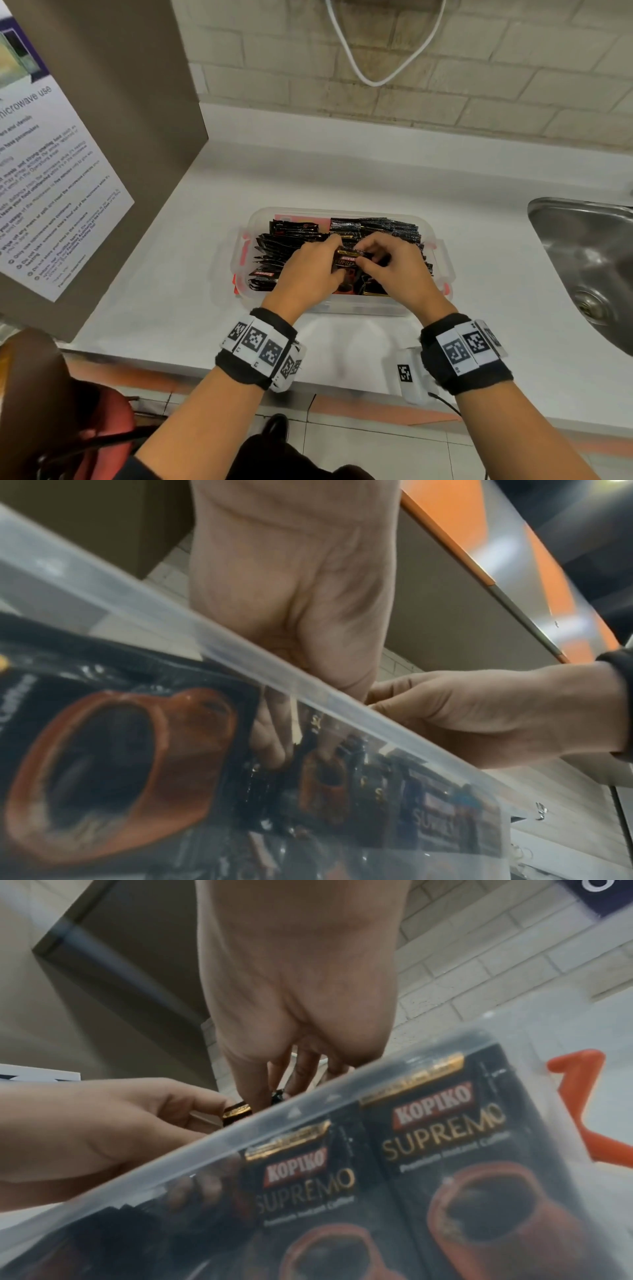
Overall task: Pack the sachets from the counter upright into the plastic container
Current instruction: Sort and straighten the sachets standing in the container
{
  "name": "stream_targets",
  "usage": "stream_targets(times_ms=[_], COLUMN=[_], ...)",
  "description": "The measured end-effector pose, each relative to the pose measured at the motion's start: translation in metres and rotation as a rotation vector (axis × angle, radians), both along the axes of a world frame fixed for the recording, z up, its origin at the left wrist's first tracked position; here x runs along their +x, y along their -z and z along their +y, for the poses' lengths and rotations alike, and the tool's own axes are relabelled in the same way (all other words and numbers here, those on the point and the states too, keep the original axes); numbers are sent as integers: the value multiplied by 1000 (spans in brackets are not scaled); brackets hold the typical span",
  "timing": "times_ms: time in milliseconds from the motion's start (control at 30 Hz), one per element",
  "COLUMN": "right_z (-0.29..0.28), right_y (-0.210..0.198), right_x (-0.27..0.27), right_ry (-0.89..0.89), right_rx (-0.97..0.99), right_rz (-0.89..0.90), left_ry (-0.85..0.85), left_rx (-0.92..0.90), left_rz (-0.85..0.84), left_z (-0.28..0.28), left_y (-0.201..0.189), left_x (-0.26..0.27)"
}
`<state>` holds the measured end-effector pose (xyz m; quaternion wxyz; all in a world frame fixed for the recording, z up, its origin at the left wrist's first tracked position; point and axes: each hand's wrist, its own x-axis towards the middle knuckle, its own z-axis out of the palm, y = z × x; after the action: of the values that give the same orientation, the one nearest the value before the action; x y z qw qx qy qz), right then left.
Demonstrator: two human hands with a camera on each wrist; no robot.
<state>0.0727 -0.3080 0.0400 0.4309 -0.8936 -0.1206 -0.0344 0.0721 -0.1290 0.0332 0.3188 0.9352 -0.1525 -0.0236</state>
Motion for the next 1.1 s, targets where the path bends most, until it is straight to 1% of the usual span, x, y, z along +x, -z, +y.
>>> stream_targets(times_ms=[133, 233, 367, 500, 567, 633, 733, 800, 900, 967, 1100], right_z=[-1, 2, 9, 14, 14, 16, 23, 32, 45, 50, 48], right_y=[7, 12, 14, 13, 9, 4, -5, -10, -11, -7, 8], right_x=[-5, -6, -11, -18, -15, -9, 3, 13, 23, 26, 27], right_ry=[9, 31, 64, -9, -9, -13, -79, -129, -172, -176, -159], right_rx=[-46, -131, -282, -456, -490, -548, -651, -761, -871, -919, -933], right_rz=[-45, -115, -156, -185, -140, -23, 190, 255, 311, 329, 266], left_ry=[20, 25, 8, -32, -45, -59, -78, -91, -89, -52, -19], left_rx=[-111, -109, -79, -79, -79, -68, -63, -68, -77, -90, -115], left_rz=[-56, -86, -43, 15, 28, 36, 73, 113, 127, 125, 65], left_z=[-1, -2, -3, -3, -3, -3, -6, -7, -2, 7, 36], left_y=[1, 4, 9, 11, 10, 10, 7, 6, 4, 1, -15], left_x=[-3, -3, -2, -1, -1, 0, 2, 3, 4, 4, 15])
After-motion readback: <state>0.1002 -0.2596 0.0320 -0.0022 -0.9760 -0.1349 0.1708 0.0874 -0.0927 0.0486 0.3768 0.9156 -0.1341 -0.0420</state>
